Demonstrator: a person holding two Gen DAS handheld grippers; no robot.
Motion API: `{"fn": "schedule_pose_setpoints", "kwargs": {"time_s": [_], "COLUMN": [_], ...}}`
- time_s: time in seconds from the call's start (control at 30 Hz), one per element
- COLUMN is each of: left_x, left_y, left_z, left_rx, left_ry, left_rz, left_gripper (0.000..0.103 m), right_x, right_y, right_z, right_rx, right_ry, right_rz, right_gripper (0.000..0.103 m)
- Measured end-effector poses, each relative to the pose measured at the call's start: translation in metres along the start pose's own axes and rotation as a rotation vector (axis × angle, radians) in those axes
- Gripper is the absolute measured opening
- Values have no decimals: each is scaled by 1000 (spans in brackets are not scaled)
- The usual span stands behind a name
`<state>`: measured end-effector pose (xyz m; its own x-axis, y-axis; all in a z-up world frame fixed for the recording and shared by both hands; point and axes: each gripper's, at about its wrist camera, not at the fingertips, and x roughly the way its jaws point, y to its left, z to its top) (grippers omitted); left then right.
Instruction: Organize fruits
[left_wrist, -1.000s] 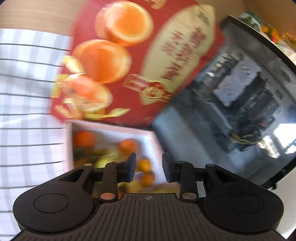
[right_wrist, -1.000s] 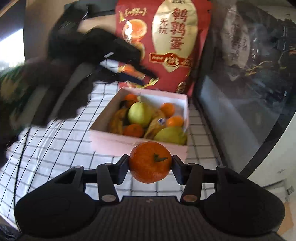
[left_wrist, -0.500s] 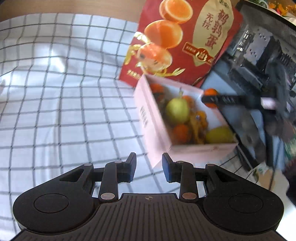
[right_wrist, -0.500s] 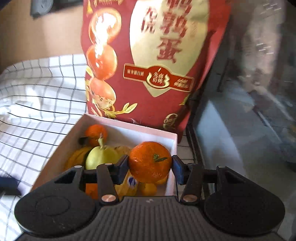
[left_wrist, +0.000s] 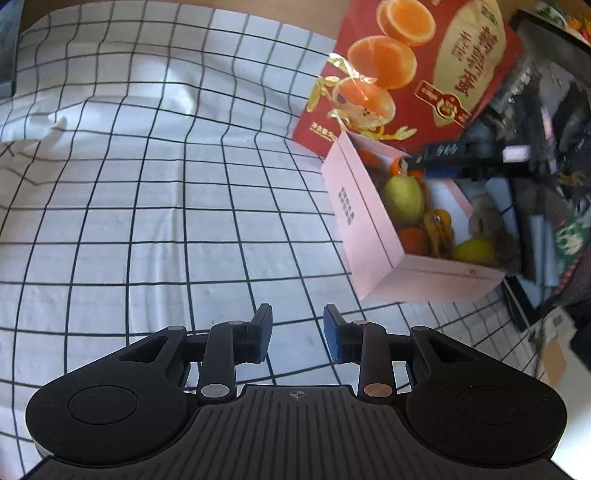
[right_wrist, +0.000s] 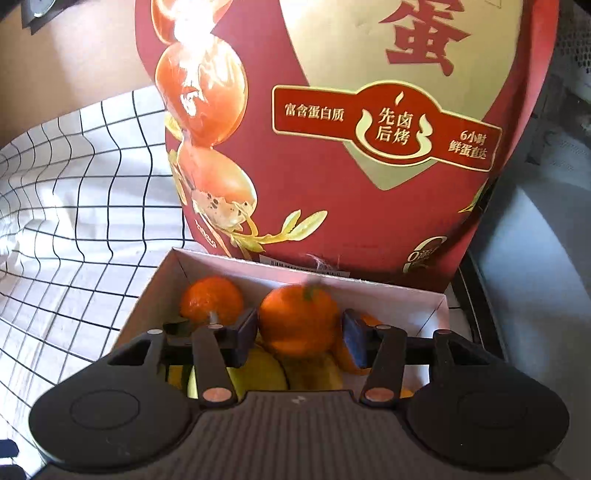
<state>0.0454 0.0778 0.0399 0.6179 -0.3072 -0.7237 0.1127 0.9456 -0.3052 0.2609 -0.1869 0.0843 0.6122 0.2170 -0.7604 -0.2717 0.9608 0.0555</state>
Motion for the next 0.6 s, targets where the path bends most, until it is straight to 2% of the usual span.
{"fn": "schedule_pose_setpoints", "kwargs": {"time_s": [0.13, 0.2, 0.37, 0.47, 0.6], "left_x": [6, 11, 20, 20, 24], "left_y": [-11, -17, -30, -37, -46], "left_z": [-7, -14, -31, -41, -49], "left_rx": [96, 139, 181, 164, 145], "left_ry": [12, 22, 24, -30, -107], "left_rz": [10, 25, 63, 109, 149], "left_gripper": [34, 34, 34, 34, 35], "right_x": [-56, -83, -152, -171, -145], "right_y": [-1, 4, 37, 54, 64], "right_z": [-16, -30, -96, -133, -164], "right_rx": [82, 88, 18, -28, -75], "right_ry": [-105, -146, -211, -199, -90], "right_rz": [17, 10, -48, -67, -56], "right_gripper": [69, 71, 77, 82, 83]}}
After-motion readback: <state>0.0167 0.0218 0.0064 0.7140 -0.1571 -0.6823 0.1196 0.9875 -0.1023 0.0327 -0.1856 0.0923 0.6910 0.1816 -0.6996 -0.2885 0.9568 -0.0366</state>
